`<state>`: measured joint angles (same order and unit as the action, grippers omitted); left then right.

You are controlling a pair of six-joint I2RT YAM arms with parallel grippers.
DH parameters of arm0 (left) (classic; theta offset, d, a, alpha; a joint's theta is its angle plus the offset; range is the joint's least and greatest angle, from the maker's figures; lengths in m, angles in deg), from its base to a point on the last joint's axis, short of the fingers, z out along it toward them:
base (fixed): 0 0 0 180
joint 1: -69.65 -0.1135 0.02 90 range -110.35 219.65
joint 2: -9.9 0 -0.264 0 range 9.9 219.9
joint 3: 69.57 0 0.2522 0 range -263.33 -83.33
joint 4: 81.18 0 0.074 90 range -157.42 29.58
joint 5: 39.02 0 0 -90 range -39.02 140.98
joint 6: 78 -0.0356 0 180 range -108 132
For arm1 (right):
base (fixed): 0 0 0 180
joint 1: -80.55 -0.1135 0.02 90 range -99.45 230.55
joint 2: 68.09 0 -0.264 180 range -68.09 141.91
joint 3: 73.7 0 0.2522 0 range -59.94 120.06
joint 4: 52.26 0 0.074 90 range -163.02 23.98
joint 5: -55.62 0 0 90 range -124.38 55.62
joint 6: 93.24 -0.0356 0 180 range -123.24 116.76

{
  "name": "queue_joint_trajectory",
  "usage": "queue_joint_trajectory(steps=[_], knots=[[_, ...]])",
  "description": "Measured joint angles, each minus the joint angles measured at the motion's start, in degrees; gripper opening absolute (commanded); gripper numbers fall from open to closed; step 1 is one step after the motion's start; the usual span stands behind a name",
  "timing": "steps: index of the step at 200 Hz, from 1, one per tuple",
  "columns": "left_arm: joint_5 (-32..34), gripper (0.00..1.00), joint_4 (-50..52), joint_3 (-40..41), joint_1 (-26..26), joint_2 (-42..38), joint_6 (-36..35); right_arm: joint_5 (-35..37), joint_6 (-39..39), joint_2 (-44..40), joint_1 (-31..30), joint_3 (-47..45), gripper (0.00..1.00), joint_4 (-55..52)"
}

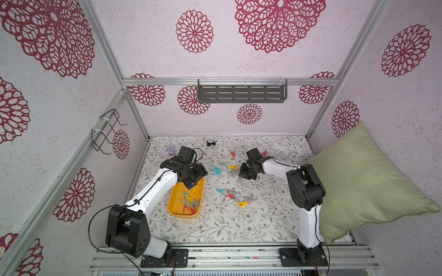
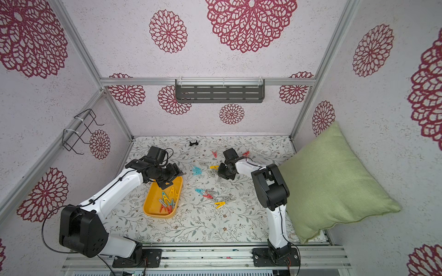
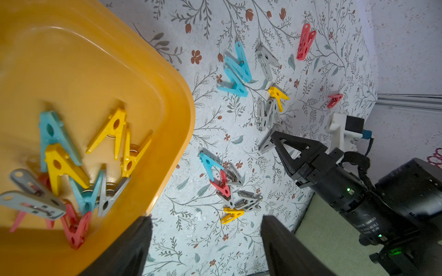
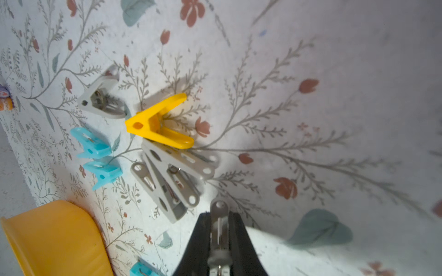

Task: Put the clothespins into the storage box
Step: Pick up the clothespin from the center of the board, then place the clothespin in the storage box.

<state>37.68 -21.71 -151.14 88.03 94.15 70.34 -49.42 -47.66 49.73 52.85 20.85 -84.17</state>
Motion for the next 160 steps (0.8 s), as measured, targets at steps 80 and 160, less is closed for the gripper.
queue_joint_trajectory(steps=[80, 160], knots=[[-0.7, 0.82, 3.1, 7.0, -13.7, -13.5, -3.0, -4.6, 3.5, -0.1, -12.3, 14.6, 0.10, -4.4], [-2.8, 0.83, 10.5, 17.5, -25.2, -27.8, -6.2, -9.4, 12.4, 22.0, -28.5, 51.6, 0.37, -20.3]])
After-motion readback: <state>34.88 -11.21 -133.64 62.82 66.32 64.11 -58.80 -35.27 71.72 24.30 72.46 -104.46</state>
